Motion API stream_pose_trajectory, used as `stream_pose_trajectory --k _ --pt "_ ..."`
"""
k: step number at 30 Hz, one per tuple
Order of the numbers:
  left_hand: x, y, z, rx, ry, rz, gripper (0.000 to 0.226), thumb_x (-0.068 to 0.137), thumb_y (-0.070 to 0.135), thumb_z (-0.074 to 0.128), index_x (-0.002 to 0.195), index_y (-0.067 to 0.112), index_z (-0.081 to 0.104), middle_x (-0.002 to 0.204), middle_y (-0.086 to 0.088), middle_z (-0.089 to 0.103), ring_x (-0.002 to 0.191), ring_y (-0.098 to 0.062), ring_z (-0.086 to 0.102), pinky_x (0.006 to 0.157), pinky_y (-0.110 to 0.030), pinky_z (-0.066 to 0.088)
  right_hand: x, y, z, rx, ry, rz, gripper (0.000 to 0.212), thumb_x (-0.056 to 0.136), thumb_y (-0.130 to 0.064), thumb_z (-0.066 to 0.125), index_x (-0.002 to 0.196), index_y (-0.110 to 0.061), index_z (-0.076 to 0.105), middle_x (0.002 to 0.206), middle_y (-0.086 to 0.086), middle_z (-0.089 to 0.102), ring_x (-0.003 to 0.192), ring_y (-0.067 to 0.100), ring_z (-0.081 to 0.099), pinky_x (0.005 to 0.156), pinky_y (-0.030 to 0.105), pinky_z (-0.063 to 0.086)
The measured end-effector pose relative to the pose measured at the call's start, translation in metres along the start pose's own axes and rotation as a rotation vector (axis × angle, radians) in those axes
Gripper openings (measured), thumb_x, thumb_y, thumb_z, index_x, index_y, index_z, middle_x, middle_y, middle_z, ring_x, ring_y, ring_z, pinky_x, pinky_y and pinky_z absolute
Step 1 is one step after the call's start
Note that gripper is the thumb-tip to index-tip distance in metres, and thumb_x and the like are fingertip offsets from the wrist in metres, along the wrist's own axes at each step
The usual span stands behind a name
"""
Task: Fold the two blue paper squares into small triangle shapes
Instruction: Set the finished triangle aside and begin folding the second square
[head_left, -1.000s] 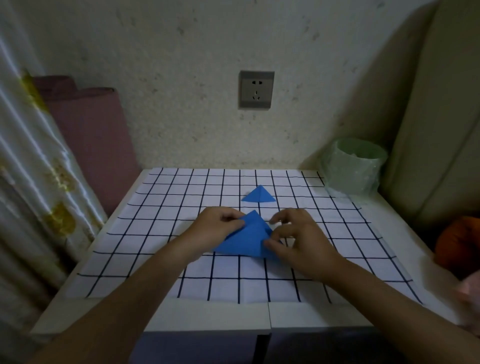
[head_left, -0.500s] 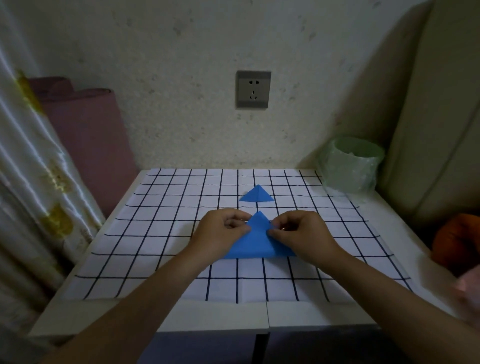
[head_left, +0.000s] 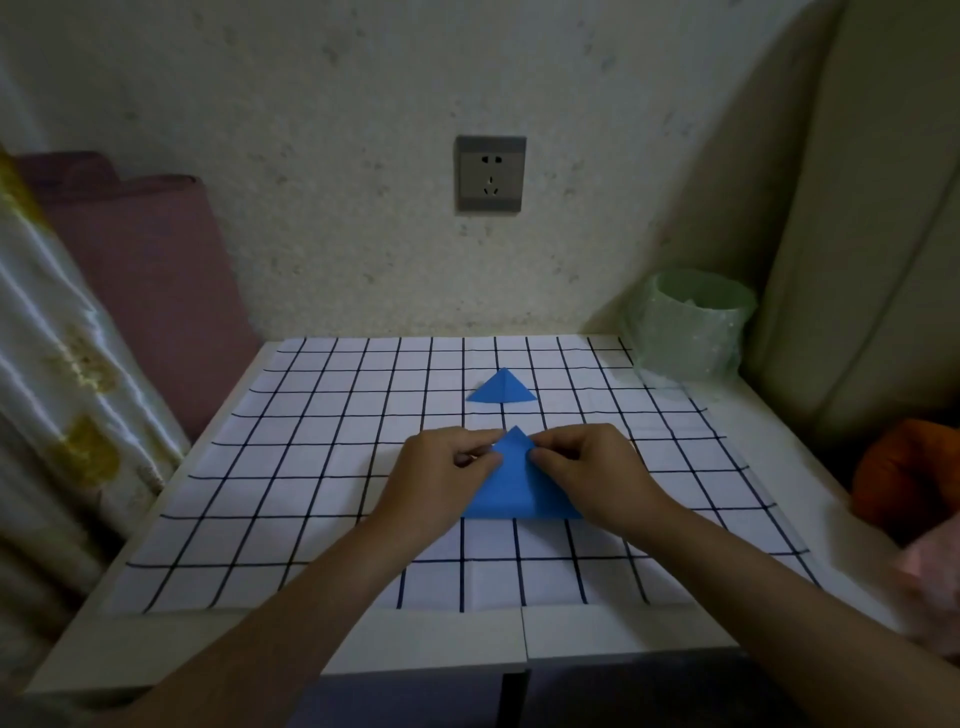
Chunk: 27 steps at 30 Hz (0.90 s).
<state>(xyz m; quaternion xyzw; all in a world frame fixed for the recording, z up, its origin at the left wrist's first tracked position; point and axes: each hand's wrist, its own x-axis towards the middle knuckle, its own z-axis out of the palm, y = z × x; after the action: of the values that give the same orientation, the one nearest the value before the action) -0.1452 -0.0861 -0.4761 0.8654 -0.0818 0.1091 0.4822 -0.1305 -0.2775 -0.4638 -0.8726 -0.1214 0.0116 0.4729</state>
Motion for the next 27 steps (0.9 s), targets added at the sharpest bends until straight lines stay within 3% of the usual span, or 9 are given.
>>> stream_pose_trajectory --k 6,13,18,21,24,27 --pt "0.0 0.002 0.001 0.013 -0.015 0.006 0.031 0.091 0.021 0.068 0.122 0.025 0.068 0.098 0.015 0.07 0.089 0.003 0.061 0.074 -0.008 0.047 -0.002 -0.003 -0.001 -0.018 -0.008 0.003 0.022 0.098 -0.023 0.055 0.094 -0.028 0.076 0.085 -0.015 0.072 0.08 -0.004 0.062 0.062 0.009 0.044" --pt "0.0 0.004 0.002 -0.007 -0.011 -0.012 0.031 0.09 0.019 0.069 0.121 0.025 0.068 0.091 0.025 0.064 0.09 0.012 0.058 0.071 -0.003 0.044 -0.001 -0.003 0.0 -0.094 0.007 -0.017 0.02 0.098 -0.025 0.055 0.105 -0.029 0.074 0.081 -0.028 0.063 0.081 -0.017 0.057 0.062 0.005 0.038" --pt "0.002 0.002 0.007 -0.067 -0.042 -0.131 0.029 0.088 0.019 0.071 0.117 0.025 0.071 0.088 0.029 0.064 0.083 0.018 0.059 0.066 0.0 0.043 0.008 -0.003 -0.007 -0.132 0.025 0.107 0.013 0.089 -0.032 0.068 0.077 -0.032 0.073 0.075 -0.021 0.067 0.074 -0.007 0.061 0.06 0.011 0.039" --pt "0.005 0.003 0.012 0.011 -0.084 -0.185 0.03 0.088 0.018 0.067 0.117 0.026 0.071 0.09 0.016 0.071 0.075 0.004 0.061 0.06 -0.003 0.041 0.013 0.0 -0.009 -0.126 -0.055 0.226 0.014 0.086 -0.03 0.072 0.072 -0.029 0.073 0.077 -0.013 0.069 0.076 0.004 0.064 0.059 0.017 0.044" --pt "0.009 0.002 0.017 0.099 -0.112 -0.231 0.031 0.087 0.017 0.063 0.115 0.025 0.072 0.109 0.005 0.072 0.096 -0.007 0.064 0.074 -0.012 0.047 0.018 0.002 -0.007 -0.167 -0.104 0.269 0.006 0.084 -0.029 0.074 0.079 -0.028 0.075 0.082 -0.01 0.071 0.078 0.005 0.064 0.059 0.016 0.044" --pt "0.015 0.002 0.019 0.178 -0.139 -0.259 0.029 0.084 0.02 0.068 0.112 0.026 0.071 0.106 0.001 0.072 0.096 -0.014 0.065 0.077 -0.022 0.052 0.022 0.005 -0.005 -0.209 -0.115 0.26 0.006 0.084 -0.029 0.074 0.084 -0.025 0.078 0.082 -0.011 0.071 0.078 0.002 0.062 0.059 0.014 0.043"
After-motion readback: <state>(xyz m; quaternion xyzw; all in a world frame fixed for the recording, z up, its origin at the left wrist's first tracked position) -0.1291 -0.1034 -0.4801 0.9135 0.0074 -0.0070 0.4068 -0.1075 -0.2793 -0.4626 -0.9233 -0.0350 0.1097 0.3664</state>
